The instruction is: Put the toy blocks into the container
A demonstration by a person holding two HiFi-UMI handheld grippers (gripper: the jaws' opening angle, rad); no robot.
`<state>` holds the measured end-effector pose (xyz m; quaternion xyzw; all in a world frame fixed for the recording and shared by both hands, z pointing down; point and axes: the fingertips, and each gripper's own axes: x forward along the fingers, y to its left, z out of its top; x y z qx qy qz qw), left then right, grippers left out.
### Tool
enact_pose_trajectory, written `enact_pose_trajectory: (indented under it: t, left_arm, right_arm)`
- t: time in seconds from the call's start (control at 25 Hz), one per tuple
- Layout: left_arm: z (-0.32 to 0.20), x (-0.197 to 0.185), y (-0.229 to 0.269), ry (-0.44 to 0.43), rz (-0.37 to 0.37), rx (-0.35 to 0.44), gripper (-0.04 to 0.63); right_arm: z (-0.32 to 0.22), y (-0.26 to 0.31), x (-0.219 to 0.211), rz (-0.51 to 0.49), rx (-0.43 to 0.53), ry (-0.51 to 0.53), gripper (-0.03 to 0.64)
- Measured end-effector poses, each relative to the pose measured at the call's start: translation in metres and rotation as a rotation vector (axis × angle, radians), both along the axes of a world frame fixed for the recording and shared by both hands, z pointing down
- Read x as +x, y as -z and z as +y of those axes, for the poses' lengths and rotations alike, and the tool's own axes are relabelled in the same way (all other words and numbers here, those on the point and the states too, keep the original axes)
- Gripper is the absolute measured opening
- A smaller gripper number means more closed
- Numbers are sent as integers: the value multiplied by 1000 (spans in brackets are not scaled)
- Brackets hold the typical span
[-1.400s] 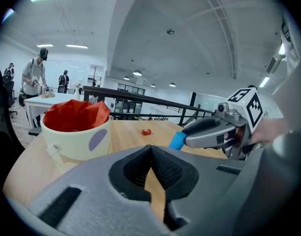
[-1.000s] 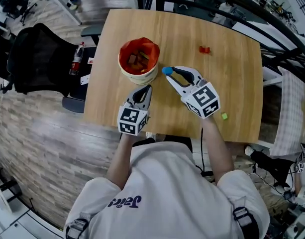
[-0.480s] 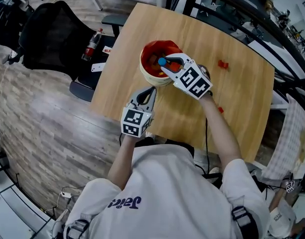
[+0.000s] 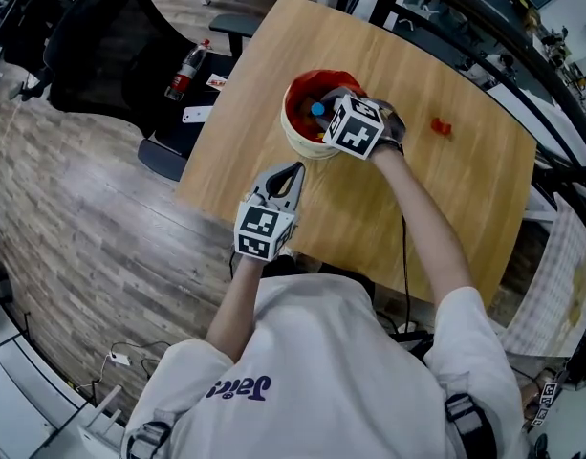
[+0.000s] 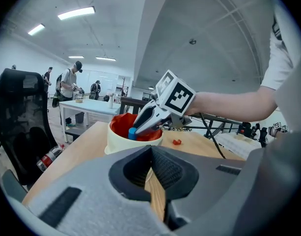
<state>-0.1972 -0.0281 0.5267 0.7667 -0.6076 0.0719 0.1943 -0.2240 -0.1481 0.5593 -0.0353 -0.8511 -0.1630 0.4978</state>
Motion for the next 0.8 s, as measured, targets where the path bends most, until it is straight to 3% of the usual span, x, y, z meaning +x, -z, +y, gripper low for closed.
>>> enact_pose_trajectory:
  t: [0.44, 0.64, 0.8]
  left_arm:
    - [0, 10, 1, -33, 28, 5, 8]
    - [-13, 33, 5, -97, 30, 7, 8]
    - [-24, 69, 6, -197, 22, 6, 8]
  right_arm:
    - [2, 34, 18, -164, -12, -98, 160]
    - [-4, 53, 67, -232, 17, -197, 160]
    - [-4, 59, 127, -295, -33, -359, 160]
